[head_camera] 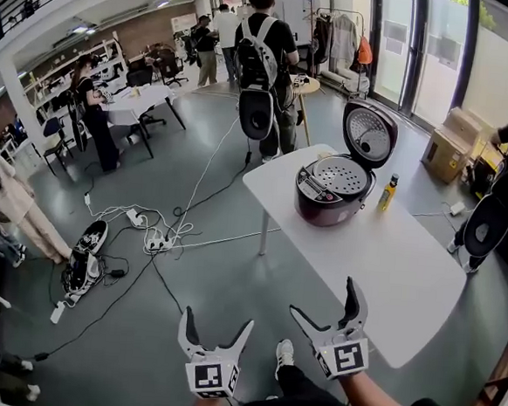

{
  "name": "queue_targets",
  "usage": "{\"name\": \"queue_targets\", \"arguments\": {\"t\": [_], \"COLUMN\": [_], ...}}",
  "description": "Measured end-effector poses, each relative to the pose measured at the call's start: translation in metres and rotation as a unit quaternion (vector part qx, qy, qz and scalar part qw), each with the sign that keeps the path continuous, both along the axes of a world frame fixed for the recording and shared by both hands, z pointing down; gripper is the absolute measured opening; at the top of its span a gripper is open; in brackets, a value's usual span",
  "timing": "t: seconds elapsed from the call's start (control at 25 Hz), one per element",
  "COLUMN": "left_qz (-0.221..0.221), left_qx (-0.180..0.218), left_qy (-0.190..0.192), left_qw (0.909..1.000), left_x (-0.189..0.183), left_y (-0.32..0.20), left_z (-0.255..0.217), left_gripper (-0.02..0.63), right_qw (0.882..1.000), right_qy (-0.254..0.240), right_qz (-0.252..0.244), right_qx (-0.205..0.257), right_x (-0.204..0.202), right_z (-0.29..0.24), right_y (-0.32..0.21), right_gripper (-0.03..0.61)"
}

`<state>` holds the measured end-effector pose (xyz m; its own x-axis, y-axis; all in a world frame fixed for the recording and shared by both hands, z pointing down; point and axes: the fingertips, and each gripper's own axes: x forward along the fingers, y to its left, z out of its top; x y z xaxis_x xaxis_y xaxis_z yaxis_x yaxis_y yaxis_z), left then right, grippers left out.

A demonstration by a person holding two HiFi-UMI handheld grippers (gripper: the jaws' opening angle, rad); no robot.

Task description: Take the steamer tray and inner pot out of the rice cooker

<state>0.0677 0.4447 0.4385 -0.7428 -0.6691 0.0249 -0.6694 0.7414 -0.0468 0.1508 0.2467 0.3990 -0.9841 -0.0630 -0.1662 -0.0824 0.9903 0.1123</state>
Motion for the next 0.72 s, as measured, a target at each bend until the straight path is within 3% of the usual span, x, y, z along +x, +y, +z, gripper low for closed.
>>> {"name": "queue_targets", "arguments": {"t": [0.24, 0.72], "left_qz": [-0.001, 0.024], "left_qx": [-0.007, -0.012], "left_qy": [0.021, 0.024], "left_qw": [0.9998, 0.9993], "left_x": [-0.056, -0.157], "left_y": [-0.023, -0.112], "left_z": [0.007, -0.004], "left_gripper": [0.592, 0.583], "right_qw": [1.000, 0.999], "right_qy": [0.010, 0.022], "right_qz": [0.006, 0.025], "right_qx": [-0.002, 0.001], "right_x": [-0.052, -0.147], "right_z": [0.004, -0.001], "right_y": [-0.024, -0.106], "right_gripper": [0.548, 0.548]}}
